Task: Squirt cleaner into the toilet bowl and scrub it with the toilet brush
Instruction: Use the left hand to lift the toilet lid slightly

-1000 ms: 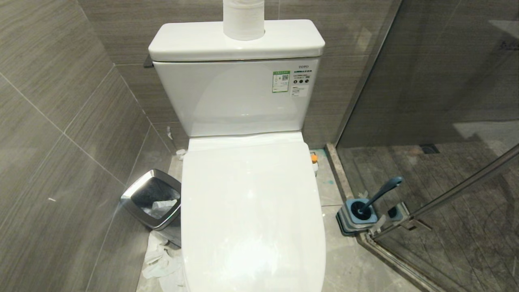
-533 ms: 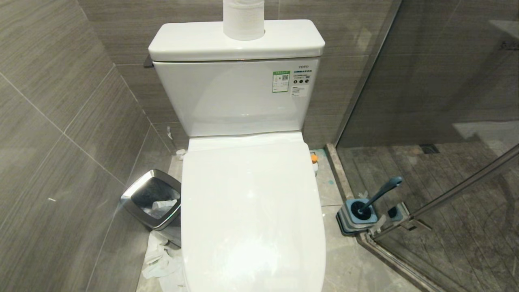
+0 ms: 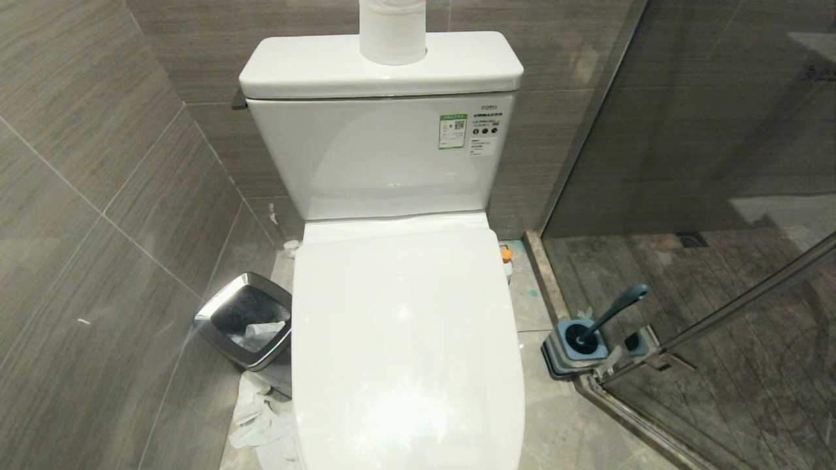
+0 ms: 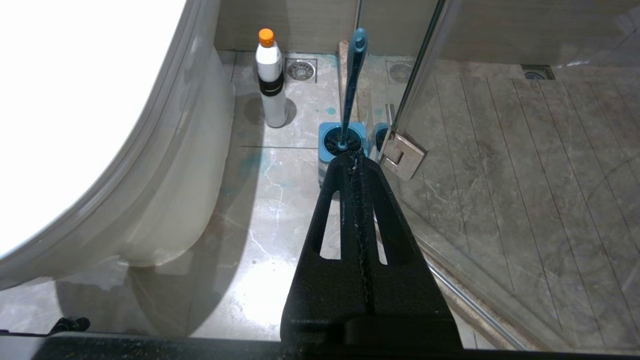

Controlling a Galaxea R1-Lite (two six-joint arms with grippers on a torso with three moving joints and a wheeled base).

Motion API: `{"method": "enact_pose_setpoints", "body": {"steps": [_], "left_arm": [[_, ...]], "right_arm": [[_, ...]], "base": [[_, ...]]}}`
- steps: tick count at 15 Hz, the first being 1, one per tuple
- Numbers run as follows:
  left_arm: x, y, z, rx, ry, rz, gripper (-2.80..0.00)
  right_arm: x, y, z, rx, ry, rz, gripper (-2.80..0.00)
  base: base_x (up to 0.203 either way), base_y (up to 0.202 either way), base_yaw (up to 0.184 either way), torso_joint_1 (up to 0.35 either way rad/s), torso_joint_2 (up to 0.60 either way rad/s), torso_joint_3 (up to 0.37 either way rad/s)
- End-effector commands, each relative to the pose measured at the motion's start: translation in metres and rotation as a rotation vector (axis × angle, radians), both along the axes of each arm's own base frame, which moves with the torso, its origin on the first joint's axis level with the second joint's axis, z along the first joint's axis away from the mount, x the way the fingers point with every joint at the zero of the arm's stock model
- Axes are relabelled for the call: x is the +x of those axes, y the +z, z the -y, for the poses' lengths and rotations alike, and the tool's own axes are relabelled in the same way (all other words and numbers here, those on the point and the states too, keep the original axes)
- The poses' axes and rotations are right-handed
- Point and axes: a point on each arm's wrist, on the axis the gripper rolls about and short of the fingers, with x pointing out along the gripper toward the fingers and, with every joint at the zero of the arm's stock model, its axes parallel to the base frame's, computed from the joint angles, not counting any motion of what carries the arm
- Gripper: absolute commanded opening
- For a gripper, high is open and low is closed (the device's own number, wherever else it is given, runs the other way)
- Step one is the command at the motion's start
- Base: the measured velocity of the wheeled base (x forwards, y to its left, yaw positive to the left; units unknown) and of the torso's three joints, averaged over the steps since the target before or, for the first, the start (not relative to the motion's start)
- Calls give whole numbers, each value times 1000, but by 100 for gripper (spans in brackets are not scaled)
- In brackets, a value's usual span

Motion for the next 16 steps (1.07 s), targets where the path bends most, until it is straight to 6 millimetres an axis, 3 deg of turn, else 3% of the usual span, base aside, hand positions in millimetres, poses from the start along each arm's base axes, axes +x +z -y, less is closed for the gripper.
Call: {"method": "enact_pose_setpoints", "body": {"steps": [1, 11, 16], "left_arm": [[0, 0, 0, 1, 0, -2, -280], [0, 1, 0, 53, -12, 2, -280], [-17, 42, 1, 94, -70, 106, -280]], "right_arm": [[0, 0, 0, -1, 0, 0, -280], [0, 0, 0, 0, 0, 0, -280], [0, 0, 0, -1, 0, 0, -280]], "base": [[0, 0, 0, 0, 0, 0], [0, 0, 0, 0, 0, 0], [0, 0, 0, 0, 0, 0]]}}
